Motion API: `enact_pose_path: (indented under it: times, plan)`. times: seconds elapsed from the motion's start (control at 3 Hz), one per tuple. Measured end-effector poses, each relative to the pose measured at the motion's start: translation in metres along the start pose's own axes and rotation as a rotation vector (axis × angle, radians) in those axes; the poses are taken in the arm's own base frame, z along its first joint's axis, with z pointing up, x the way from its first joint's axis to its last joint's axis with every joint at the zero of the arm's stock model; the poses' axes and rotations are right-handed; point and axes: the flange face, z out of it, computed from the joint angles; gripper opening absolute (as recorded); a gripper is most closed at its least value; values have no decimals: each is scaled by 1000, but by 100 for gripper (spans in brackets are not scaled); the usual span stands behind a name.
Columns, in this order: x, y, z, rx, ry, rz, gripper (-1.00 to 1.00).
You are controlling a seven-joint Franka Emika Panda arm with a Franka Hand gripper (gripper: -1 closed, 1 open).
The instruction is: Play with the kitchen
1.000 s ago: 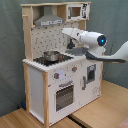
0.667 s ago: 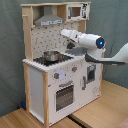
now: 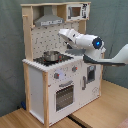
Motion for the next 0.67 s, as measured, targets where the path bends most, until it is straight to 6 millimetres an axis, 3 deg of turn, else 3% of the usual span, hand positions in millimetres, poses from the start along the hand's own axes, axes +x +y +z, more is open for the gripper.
enact_pose_path:
  times: [0.67]
  plan:
    - [32,-15,-6,73,-66,96,100]
